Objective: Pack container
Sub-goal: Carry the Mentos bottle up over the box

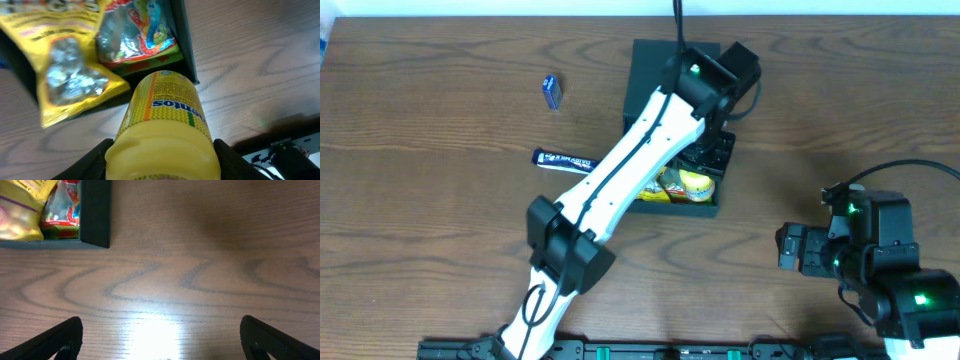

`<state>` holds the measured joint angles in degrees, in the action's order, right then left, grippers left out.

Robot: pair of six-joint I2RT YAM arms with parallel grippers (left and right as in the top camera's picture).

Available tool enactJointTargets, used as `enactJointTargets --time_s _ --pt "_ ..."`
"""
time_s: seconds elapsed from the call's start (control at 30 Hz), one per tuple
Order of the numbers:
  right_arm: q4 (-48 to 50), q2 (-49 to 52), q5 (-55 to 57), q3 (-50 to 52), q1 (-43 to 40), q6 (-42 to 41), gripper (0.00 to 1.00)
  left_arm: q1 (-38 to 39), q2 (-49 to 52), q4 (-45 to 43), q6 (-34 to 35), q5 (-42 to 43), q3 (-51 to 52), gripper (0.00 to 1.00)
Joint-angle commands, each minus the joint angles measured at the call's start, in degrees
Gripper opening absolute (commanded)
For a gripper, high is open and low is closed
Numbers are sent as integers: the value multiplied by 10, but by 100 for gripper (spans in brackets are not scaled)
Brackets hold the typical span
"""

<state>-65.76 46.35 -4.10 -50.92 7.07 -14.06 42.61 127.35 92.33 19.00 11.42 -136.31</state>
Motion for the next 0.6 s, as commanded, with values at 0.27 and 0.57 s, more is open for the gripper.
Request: enactJointTargets --time_s 0.27,0.57 --pt "0 -4 0 0 -5 -7 99 -8 55 24 -16 21 -17 6" --pt "0 -4 0 0 -5 -7 99 -6 55 -22 12 17 -17 6"
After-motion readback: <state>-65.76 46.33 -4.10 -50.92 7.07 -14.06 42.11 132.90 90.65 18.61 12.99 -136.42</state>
